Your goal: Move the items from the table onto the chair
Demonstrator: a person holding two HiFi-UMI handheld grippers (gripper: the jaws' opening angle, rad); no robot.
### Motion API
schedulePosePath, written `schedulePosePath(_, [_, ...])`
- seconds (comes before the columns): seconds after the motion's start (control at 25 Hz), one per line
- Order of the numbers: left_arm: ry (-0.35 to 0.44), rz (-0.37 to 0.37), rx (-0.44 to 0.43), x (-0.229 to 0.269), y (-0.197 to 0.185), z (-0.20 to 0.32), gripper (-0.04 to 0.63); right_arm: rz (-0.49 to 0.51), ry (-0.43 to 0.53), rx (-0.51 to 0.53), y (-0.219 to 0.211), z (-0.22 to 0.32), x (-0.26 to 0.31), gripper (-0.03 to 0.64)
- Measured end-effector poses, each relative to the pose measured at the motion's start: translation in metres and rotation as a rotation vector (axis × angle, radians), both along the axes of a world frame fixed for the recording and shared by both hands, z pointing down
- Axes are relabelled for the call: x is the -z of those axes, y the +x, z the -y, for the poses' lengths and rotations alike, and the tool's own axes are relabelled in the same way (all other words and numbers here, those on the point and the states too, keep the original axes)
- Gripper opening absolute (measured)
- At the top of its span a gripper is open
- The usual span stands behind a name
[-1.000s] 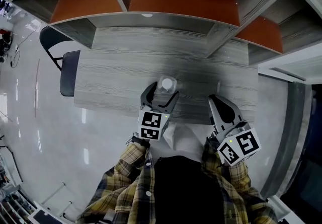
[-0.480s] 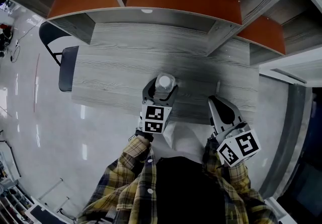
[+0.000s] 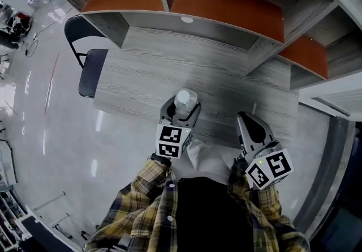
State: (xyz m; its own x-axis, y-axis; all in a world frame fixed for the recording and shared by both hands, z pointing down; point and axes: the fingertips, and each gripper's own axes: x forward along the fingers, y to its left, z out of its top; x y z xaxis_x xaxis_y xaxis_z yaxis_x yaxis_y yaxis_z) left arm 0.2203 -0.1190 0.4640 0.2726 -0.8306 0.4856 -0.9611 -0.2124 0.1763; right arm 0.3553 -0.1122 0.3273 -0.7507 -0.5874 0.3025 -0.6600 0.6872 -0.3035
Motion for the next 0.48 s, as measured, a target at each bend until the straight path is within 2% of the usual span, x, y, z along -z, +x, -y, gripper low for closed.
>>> schedulePosePath(0.24, [0.046, 0.0, 0.152, 0.032, -0.059, -0.023, 0.301, 0.025, 0.013, 0.111, -0.038, -0.003, 0.005, 0.018])
schedulePosePath(0.48, [0.075, 0.005, 0.339, 0.062, -0.15, -0.053, 0.301, 0.035, 0.019, 0.219, -0.089, -0.011, 0.013, 0.018])
